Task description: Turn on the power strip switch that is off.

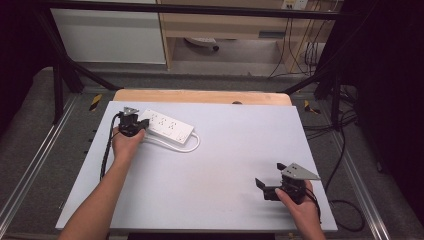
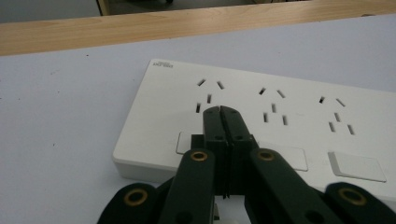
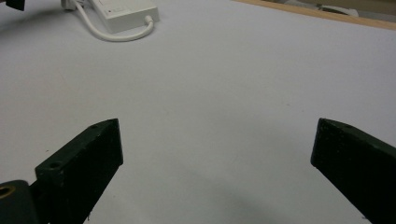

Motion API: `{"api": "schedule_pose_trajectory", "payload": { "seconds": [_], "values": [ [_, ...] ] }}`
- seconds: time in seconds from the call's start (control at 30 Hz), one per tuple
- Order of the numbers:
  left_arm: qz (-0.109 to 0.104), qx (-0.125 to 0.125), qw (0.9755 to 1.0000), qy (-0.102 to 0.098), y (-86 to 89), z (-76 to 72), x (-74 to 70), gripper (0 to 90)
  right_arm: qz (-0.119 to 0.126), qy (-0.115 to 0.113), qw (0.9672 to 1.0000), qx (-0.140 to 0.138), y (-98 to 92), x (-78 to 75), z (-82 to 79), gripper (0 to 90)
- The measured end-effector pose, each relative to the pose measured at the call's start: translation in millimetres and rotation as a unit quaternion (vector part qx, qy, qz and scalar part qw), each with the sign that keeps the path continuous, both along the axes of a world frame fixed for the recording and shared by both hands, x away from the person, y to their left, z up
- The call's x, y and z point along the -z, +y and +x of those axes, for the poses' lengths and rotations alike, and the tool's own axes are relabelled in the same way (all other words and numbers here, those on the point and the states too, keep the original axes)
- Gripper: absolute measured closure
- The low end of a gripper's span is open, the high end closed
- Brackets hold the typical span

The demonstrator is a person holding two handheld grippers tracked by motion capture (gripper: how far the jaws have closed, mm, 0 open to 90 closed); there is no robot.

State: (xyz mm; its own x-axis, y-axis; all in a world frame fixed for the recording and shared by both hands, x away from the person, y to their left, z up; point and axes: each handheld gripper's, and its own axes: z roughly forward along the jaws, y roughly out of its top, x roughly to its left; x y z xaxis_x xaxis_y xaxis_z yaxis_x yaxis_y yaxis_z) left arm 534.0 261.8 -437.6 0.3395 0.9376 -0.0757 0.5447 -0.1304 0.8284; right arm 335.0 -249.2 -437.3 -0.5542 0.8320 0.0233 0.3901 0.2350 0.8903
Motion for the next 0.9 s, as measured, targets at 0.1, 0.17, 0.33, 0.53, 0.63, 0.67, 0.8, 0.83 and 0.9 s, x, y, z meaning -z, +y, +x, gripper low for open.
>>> {"api": "schedule_pose_trajectory", "payload": {
  "seconds": [0.1, 0.17, 0.33, 0.53, 0.63, 0.67, 0.8, 0.83, 0.9],
  "values": [
    [0.0, 0.001, 1.0, -0.001, -0.7, 0.4, 0.5, 89.8, 0.0, 0.0, 1.0, 0.0, 0.0, 0.0, 0.0, 2.6],
    [0.001, 0.001, 1.0, -0.001, -0.8, 0.5, 0.7, 89.8, 0.0, 0.0, 1.0, 0.0, 0.0, 0.0, 0.0, 2.6],
    [0.001, 0.0, 1.0, -0.002, -0.9, 1.1, 1.8, 89.8, 0.001, 0.001, 1.0, 0.0, 0.3, 0.1, -0.1, 2.6],
    [0.001, 0.003, 1.0, -0.003, -1.5, 1.2, 1.9, 89.9, 0.0, 0.001, 1.0, 0.0, 0.3, 0.2, 0.1, 2.7],
    [0.001, 0.004, 1.0, -0.003, -2.4, 1.0, 2.0, 89.9, 0.0, 0.001, 1.0, -0.001, 0.5, 0.2, -0.1, 2.7],
    [0.001, 0.004, 1.0, -0.004, -2.8, 0.9, 2.0, 89.9, 0.0, 0.001, 1.0, -0.001, 0.4, 0.2, -0.2, 2.6],
    [0.004, 0.005, 1.0, -0.005, -3.4, 0.7, 2.0, 89.8, 0.0, 0.001, 1.0, 0.0, 0.2, 0.3, -0.1, 2.7],
    [0.003, 0.006, 1.0, -0.005, -3.2, 0.6, 2.1, 89.8, -0.001, 0.002, 1.0, -0.001, 0.1, 0.3, -0.1, 2.6],
    [0.005, 0.006, 1.0, -0.005, -3.2, 0.4, 2.0, 89.9, -0.001, 0.002, 1.0, -0.001, 0.2, 0.3, -0.1, 2.6]
  ]
}}
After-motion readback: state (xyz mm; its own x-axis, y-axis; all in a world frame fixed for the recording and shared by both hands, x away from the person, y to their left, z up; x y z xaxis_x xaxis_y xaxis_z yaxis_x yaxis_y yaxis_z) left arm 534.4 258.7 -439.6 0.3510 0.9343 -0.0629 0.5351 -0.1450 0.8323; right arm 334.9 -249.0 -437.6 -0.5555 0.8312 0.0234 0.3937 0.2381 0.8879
